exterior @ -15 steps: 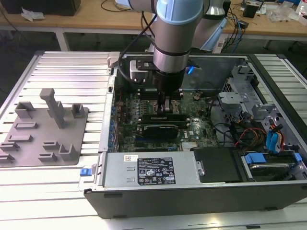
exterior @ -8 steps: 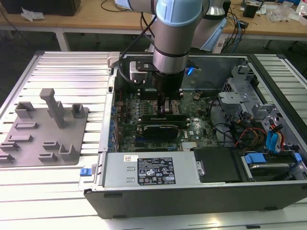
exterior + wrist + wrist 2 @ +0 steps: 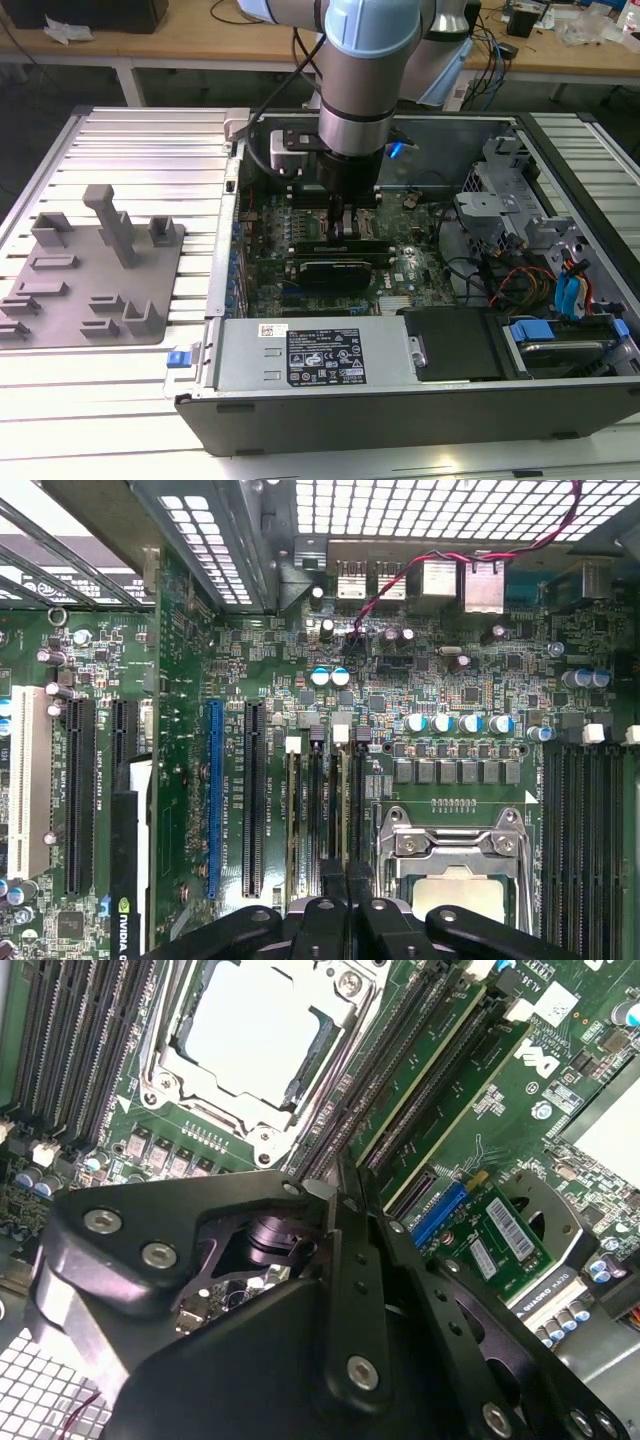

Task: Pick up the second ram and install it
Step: 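Insert the second ram into the second slot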

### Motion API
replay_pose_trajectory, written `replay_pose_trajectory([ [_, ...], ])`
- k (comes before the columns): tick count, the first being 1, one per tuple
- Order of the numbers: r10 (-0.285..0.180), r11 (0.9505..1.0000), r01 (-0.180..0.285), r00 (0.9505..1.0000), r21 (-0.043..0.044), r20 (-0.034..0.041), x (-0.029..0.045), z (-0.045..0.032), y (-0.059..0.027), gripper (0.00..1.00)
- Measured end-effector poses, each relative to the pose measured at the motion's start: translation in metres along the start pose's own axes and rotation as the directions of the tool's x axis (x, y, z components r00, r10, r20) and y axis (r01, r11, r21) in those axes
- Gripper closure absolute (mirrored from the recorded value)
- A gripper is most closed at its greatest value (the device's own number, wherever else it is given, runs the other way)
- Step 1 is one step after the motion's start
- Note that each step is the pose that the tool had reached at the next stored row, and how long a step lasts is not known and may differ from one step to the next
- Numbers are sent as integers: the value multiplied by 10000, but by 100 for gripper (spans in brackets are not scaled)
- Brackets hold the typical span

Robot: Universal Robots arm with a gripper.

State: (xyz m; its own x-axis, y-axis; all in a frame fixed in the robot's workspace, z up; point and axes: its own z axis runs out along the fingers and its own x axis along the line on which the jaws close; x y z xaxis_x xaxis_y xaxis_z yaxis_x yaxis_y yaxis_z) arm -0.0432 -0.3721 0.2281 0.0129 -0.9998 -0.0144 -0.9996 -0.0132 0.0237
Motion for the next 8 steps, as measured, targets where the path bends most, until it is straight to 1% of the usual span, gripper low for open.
replay_pose_trajectory([
  [5, -1, 10000, 1, 10000, 4, 8, -1, 4, -1, 91],
  [6, -1, 10000, 1, 10000, 4, 7, -1, 4, -1, 90],
  [7, -1, 10000, 1, 10000, 1, 3, 0, 3, -1, 84],
  [8, 0, 10000, 0, 10000, 1, 2, 0, 2, -1, 84],
])
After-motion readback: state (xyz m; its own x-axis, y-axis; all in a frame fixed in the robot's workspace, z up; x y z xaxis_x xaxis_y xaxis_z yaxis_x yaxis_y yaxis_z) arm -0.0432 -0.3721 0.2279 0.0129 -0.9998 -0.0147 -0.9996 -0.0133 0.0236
